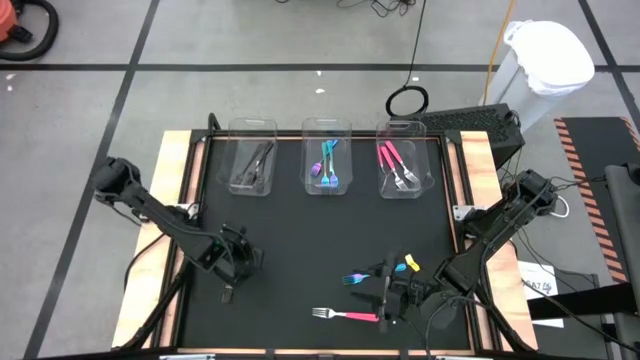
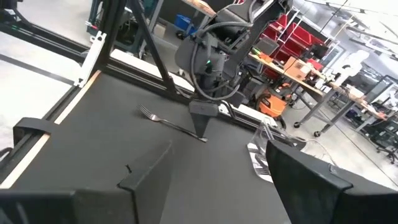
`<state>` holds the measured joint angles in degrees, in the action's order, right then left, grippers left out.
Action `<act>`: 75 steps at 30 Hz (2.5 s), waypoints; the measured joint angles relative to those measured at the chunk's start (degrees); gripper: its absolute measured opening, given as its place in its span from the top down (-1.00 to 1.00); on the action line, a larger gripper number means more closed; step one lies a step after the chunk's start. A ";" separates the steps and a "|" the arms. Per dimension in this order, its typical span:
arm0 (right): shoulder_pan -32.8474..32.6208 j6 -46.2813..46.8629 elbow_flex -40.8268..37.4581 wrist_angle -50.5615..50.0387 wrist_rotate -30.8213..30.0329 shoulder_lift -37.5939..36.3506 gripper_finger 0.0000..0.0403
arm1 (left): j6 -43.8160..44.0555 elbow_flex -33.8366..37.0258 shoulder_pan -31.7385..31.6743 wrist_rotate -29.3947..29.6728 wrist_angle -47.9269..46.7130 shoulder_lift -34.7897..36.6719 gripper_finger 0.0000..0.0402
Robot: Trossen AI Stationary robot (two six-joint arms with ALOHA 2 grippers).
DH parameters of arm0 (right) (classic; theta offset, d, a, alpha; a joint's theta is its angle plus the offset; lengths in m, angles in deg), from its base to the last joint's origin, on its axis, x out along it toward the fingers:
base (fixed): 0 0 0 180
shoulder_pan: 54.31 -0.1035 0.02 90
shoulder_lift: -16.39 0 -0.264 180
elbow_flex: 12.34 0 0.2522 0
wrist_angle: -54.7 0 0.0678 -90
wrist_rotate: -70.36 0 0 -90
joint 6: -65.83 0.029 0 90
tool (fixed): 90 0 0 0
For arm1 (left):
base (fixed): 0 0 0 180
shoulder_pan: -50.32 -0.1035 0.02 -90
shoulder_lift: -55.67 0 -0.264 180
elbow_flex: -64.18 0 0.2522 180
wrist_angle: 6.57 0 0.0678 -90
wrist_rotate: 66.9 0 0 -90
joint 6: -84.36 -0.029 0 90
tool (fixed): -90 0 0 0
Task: Sort silverware by color (type)
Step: Put the black fork into the left transparent bin
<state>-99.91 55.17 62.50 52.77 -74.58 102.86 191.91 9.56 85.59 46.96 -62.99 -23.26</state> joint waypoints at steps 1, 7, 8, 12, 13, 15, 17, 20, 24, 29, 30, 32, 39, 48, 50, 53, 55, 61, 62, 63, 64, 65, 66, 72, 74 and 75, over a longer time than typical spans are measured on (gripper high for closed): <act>0.00 0.46 0.00 -0.14 0.00 0.00 -0.25 | 0.35 0.00 0.19 -0.61 0.88 -0.97 0.47; 0.02 2.20 0.01 -0.61 2.15 0.00 -0.25 | 4.74 0.00 1.16 -8.23 -0.13 -5.41 0.47; 0.08 2.50 0.00 -0.63 2.85 0.00 -0.25 | 6.25 0.00 1.41 -8.70 -1.31 -5.60 0.47; 0.13 3.67 0.00 -0.86 4.28 0.00 -0.25 | 10.05 -0.60 2.89 -8.23 -3.04 -6.19 0.47; 0.13 3.98 0.00 -1.07 4.37 0.00 -0.25 | 10.23 -1.06 3.22 -7.40 -3.08 -6.16 0.47; 0.13 4.05 0.00 -1.59 4.33 0.00 -0.25 | 10.23 -2.31 3.99 -5.29 -2.93 -6.19 0.47; 0.13 4.57 0.00 -2.16 4.33 0.00 -0.25 | 10.27 -4.10 4.68 -3.28 -4.21 -6.19 0.47; 0.13 5.74 0.00 -2.85 4.33 0.00 -0.25 | 10.86 -7.01 5.43 -2.73 -9.28 -6.26 0.47; 0.13 6.54 0.00 -3.14 4.33 0.00 -0.25 | 14.40 -8.52 6.45 -3.69 -15.28 -6.99 0.47; 0.13 7.00 0.00 -3.10 4.33 0.00 -0.25 | 15.16 -8.50 6.55 -9.30 -16.78 -9.64 0.47; 0.13 7.00 0.00 -3.12 4.33 0.00 -0.25 | 15.16 -8.50 6.55 -10.18 -16.62 -10.42 0.47; 0.13 7.02 0.00 -3.11 4.32 0.00 -0.25 | 15.05 -8.50 6.55 -12.04 -15.87 -11.85 0.47; 0.13 7.02 0.00 -3.10 4.31 0.00 -0.25 | 13.15 -8.50 6.59 -16.29 -14.77 -15.43 0.47; 0.13 7.02 0.00 -3.10 4.31 0.00 -0.25 | 10.16 -8.50 6.59 -16.12 -13.32 -16.53 0.47; 0.13 7.02 0.00 -3.10 4.31 0.00 -0.25 | 10.18 -8.48 6.59 -16.02 -13.13 -16.53 0.47; 0.13 7.02 0.00 -3.10 4.31 0.00 -0.25 | 10.07 -8.48 6.59 -15.86 -11.78 -16.53 0.48; 0.15 7.02 0.00 -3.10 4.31 0.00 -0.25 | 9.08 -8.48 6.59 -15.42 -10.40 -16.51 0.52; 0.15 7.02 0.00 -3.10 4.31 0.00 -0.25 | 7.31 -8.48 6.48 -12.48 -6.97 -16.48 0.87; 0.15 7.02 0.00 -3.10 4.31 0.00 -0.25 | 6.97 -8.48 6.44 -12.42 -6.97 -16.46 0.93; 0.14 7.02 0.00 -3.10 4.31 0.00 -0.25 | 6.94 -8.50 6.44 -12.33 -7.05 -16.46 0.95; 0.15 7.02 0.01 -3.10 4.31 0.00 -0.25 | 6.63 -8.52 6.44 -12.27 -7.14 -16.46 0.95; 0.14 7.02 0.00 -3.10 4.31 0.00 -0.25 | 5.99 -8.52 6.44 -12.24 -7.25 -16.46 0.95; 0.15 7.02 0.00 -3.10 4.31 0.00 -0.25 | 5.46 -8.55 6.44 -12.09 -7.33 -16.46 0.95; 0.61 10.15 0.00 -2.63 4.31 0.39 -0.25 | 2.49 -8.48 6.28 -4.75 -7.52 -16.68 0.97; 1.33 12.76 0.00 -2.25 4.31 1.00 -0.25 | 2.48 -8.46 6.08 -2.94 -8.79 -16.38 0.97; 1.83 13.93 0.00 -1.83 4.28 1.42 -0.25 | 2.45 -8.44 5.87 -2.83 -9.14 -16.07 0.97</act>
<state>-98.08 69.10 62.50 50.94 -70.29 104.29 194.36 1.12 91.46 44.13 -72.12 -39.33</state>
